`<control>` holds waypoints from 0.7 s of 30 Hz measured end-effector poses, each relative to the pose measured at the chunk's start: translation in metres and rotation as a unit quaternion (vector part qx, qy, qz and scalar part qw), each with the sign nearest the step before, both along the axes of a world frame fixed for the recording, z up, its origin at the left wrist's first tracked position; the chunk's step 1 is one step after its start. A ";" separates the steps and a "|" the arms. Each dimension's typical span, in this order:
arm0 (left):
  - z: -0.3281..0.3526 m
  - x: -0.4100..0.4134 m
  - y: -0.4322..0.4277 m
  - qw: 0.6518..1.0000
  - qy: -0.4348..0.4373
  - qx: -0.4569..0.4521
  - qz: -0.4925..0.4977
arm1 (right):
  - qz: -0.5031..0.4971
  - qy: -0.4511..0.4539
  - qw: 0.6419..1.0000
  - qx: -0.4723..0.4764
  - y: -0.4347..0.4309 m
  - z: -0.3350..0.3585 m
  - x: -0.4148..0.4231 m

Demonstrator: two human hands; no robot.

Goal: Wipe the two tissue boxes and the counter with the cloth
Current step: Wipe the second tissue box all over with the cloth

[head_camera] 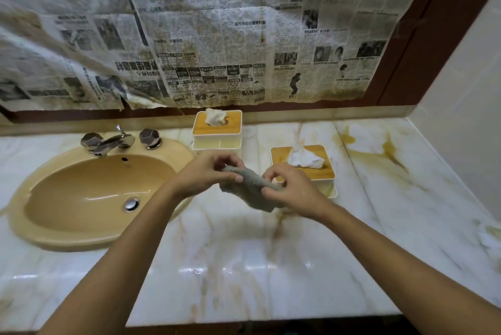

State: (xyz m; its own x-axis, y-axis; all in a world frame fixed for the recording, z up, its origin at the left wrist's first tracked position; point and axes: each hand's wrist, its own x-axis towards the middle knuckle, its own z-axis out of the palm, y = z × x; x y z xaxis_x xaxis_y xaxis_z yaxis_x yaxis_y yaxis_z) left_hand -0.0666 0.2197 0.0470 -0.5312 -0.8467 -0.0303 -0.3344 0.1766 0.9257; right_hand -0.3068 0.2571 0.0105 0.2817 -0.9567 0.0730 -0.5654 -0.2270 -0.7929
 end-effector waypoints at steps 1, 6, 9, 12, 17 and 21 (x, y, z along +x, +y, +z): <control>0.010 0.000 -0.002 1.000 0.013 -0.013 0.004 | -0.006 -0.056 0.998 0.031 -0.004 0.014 -0.003; 0.045 -0.014 -0.008 0.995 0.079 -0.061 0.017 | 0.024 -0.224 0.970 0.087 -0.016 0.071 -0.023; 0.053 -0.028 -0.010 0.989 0.097 -0.102 0.040 | 0.010 -0.249 0.964 0.094 -0.020 0.085 -0.037; 0.053 -0.044 -0.012 0.985 0.127 -0.105 0.058 | -0.028 -0.359 0.926 0.112 -0.017 0.082 -0.051; 0.041 -0.081 -0.013 0.979 0.186 -0.037 0.077 | 0.026 -0.396 0.870 0.293 0.005 0.037 -0.060; 0.023 -0.108 -0.010 0.984 0.151 -0.004 0.093 | -0.019 -0.418 0.858 0.297 0.014 0.014 -0.069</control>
State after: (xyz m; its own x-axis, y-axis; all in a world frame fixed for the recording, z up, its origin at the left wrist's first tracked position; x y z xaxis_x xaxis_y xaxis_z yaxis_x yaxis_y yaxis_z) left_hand -0.1748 0.2095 0.0703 -0.3518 -0.9295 0.1112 -0.0720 0.1453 0.9868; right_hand -0.3757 0.2715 0.0246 0.3360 -0.9024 -0.2697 0.2587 0.3638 -0.8948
